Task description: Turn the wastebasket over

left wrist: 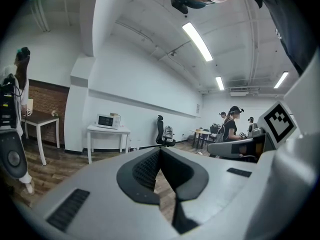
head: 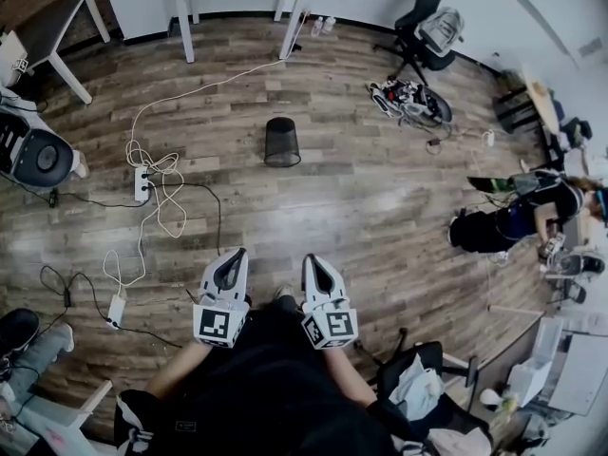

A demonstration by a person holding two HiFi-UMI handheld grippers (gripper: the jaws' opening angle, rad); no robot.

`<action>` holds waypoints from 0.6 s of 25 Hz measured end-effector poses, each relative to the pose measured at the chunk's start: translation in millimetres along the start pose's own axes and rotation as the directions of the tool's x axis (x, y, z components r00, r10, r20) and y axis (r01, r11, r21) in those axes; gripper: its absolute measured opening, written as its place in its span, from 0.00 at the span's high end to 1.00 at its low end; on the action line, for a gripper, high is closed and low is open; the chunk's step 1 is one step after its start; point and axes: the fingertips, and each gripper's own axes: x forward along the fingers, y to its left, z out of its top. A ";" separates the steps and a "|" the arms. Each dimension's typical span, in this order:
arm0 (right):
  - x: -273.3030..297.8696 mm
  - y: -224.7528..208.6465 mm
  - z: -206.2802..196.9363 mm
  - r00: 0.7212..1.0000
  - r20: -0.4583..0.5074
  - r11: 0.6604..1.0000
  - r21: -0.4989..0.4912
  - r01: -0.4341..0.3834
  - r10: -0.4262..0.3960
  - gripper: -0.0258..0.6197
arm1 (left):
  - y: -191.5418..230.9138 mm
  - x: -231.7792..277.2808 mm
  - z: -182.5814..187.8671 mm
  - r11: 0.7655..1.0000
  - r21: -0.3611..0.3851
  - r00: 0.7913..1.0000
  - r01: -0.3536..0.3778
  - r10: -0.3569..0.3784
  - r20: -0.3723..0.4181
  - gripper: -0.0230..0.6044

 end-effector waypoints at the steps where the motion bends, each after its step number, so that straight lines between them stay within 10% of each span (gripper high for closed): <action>1: 2.3 3.4 -0.9 1.000 0.000 1.000 -0.005 0.006 -0.006 0.91 | 3.5 -1.2 -1.3 1.000 -0.006 1.000 0.010 -0.010 0.002 0.91; 15: 50.9 -4.4 3.9 0.999 0.005 0.999 -0.016 0.049 -0.049 0.91 | 37.6 38.2 -10.1 0.999 -0.022 0.999 0.043 -0.044 -0.014 0.91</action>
